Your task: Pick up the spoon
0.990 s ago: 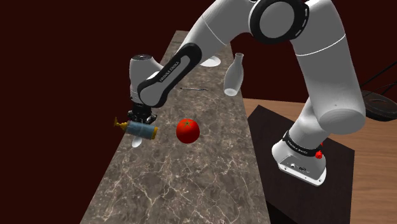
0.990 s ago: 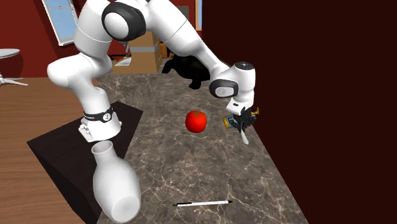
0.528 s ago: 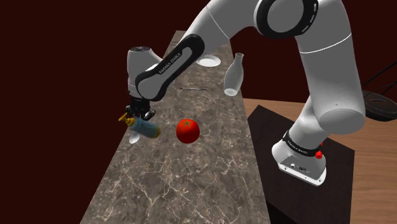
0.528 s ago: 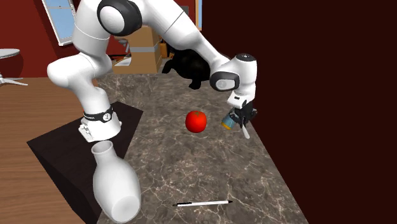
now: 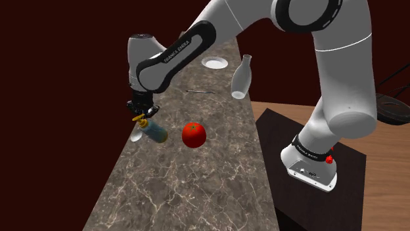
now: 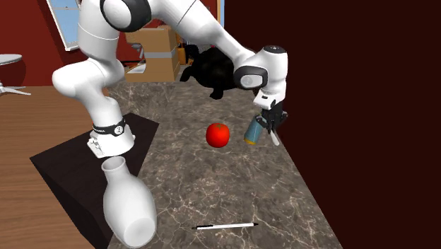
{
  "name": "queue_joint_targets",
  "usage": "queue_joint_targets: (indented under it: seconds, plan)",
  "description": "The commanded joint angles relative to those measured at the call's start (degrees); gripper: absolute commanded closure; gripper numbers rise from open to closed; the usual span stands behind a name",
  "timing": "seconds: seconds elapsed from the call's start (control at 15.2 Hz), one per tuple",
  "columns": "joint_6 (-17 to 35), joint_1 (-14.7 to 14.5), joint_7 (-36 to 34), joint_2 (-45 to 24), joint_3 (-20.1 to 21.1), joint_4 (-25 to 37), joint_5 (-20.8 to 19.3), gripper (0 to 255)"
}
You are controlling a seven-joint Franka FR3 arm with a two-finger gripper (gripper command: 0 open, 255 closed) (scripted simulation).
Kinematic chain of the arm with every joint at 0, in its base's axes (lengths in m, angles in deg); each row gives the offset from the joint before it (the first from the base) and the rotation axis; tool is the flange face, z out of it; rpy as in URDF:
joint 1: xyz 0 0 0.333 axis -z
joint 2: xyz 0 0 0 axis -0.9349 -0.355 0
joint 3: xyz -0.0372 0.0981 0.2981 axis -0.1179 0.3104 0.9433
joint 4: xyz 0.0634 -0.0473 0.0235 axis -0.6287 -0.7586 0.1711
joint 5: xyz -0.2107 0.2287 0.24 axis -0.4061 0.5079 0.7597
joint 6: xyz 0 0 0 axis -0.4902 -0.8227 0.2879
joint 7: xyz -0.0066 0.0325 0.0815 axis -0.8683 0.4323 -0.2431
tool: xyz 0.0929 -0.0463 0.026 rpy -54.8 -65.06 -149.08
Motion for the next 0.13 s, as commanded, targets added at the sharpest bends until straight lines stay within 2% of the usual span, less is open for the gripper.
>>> queue_joint_targets:
  seconds: [0.0,0.07]
  plan:
    - [-0.49,0.12,0.02,0.58,0.11,-0.09,0.14,255]
    - [-0.49,0.12,0.02,0.58,0.11,-0.09,0.14,255]
